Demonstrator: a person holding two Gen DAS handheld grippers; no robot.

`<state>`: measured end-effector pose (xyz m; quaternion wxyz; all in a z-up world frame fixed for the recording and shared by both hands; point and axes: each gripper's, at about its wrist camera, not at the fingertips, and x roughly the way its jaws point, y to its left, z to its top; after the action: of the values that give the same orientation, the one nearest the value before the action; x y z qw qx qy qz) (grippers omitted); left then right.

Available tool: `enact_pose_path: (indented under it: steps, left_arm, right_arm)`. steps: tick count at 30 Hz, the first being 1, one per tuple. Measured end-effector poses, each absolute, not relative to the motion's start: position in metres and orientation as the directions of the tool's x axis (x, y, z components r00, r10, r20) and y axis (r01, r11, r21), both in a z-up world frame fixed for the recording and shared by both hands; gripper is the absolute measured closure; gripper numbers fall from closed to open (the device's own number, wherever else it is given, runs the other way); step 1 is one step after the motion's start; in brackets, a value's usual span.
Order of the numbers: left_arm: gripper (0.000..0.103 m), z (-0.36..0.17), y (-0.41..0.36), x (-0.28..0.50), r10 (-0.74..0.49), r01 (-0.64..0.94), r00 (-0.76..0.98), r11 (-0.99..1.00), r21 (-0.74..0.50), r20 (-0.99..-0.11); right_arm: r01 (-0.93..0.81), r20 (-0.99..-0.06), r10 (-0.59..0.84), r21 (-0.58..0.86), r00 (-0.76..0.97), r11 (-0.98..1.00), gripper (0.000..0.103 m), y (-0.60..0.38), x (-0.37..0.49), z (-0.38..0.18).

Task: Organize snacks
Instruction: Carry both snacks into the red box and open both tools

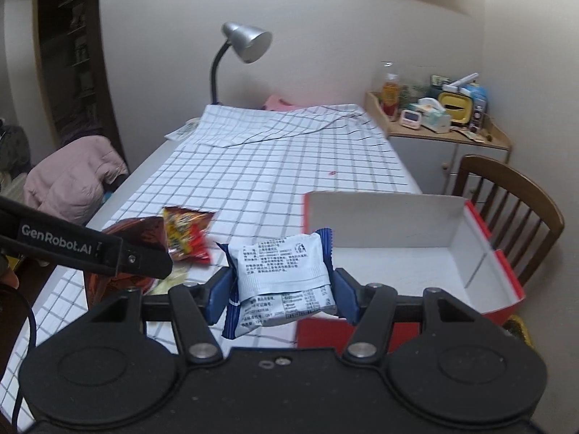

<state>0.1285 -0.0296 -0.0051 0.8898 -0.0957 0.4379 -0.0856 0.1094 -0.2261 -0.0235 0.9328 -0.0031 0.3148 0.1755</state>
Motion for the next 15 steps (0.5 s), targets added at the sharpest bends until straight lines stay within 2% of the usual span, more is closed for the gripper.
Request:
enact_pose_path:
  steps: [15]
  left_arm:
    - [0.044, -0.017, -0.150, 0.218, -0.170, 0.073, 0.606, 0.985, -0.158, -0.777]
  right_arm:
    - [-0.286, -0.634, 0.289, 0.111, 0.717, 0.952, 0.044, -0.324, 0.191, -0.047]
